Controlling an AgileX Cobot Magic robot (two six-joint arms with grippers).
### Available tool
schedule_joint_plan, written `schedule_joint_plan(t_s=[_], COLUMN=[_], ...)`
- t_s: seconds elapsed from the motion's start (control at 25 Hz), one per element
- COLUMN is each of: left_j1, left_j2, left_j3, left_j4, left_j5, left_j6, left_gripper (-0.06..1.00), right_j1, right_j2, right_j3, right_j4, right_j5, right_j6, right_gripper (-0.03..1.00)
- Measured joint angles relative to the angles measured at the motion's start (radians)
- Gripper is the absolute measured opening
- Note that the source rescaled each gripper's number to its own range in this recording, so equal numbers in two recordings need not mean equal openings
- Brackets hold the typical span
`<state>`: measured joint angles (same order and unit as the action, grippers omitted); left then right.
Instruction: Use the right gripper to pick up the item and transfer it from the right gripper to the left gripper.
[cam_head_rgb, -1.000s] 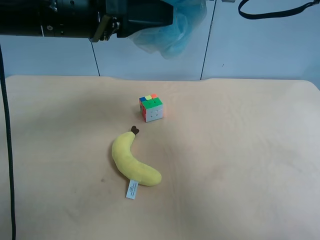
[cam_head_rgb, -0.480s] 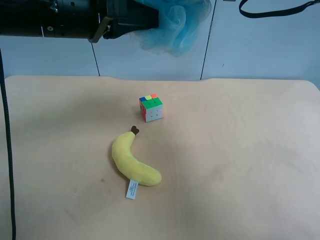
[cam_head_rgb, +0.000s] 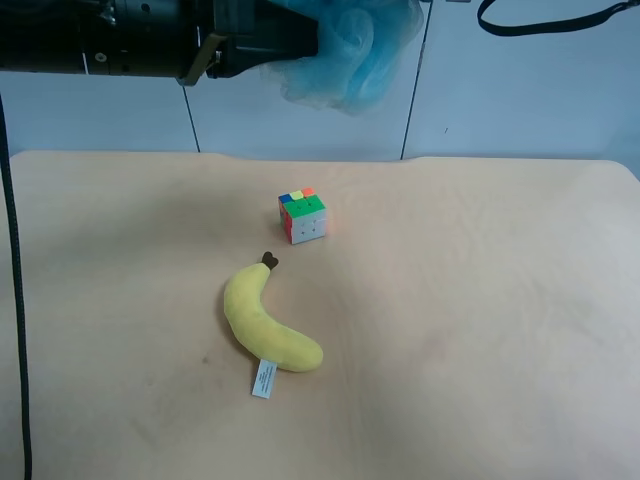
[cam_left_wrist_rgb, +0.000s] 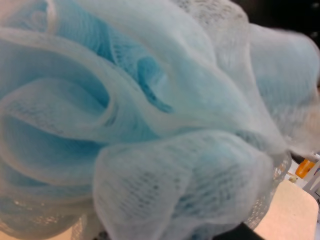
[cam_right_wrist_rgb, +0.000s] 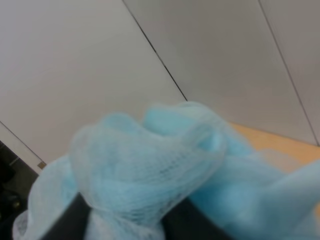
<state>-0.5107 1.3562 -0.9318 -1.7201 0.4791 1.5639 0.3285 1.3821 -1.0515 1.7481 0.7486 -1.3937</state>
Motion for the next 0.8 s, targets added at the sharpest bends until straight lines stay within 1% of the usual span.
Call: schedule_joint_plan(t_s=[0.04,0.12,0.16,0.2,0.24,0.32,0.4,0.48,0.56,0.72,0.8], left_j1=[0.000,0.000,-0.001,-0.001,-0.001,-0.001,-0.001,-0.001,-0.001,-0.002,-0.002], left_j2=[0.000,0.000,0.000,0.000,0.000,0.000,0.000,0.000,0.000,0.000,0.000], left_j3=[0.000,0.000,0.000,0.000,0.000,0.000,0.000,0.000,0.000,0.000,-0.001], left_j4=[0.000,0.000,0.000,0.000,0.000,-0.001,-0.001,-0.002,-0.002,-0.002,-0.002], left_j5=[0.000,0.000,0.000,0.001,0.001,0.001,-0.001,-0.009,-0.021,-0.057,-0.082], left_j6=[0.000,0.000,0.000,0.000,0.000,0.000,0.000,0.000,0.000,0.000,0.000], left_gripper=[0.02,0.02,0.02,0.01,0.01,0.01,0.01,0.01,0.01,0.01,0.01], right_j1=[0.000,0.000,0.000,0.000,0.000,0.000,0.000,0.000,0.000,0.000,0.000], right_j2=[0.000,0.000,0.000,0.000,0.000,-0.009,-0.030,-0.063,-0.106,-0.204,-0.252], right_j3=[0.000,0.000,0.000,0.000,0.000,0.000,0.000,0.000,0.000,0.000,0.000], right_j4=[0.000,0.000,0.000,0.000,0.000,-0.010,-0.034,-0.080,-0.147,-0.349,-0.477], right_j5=[0.000,0.001,0.001,0.001,0.001,0.001,-0.010,-0.033,-0.067,-0.119,-0.125], right_j6=[0.000,0.000,0.000,0.000,0.000,0.000,0.001,0.016,0.058,0.211,0.308], right_gripper=[0.48,0.69,0.78,0.84,0.87,0.91,0.92,0.92,0.92,0.93,0.94])
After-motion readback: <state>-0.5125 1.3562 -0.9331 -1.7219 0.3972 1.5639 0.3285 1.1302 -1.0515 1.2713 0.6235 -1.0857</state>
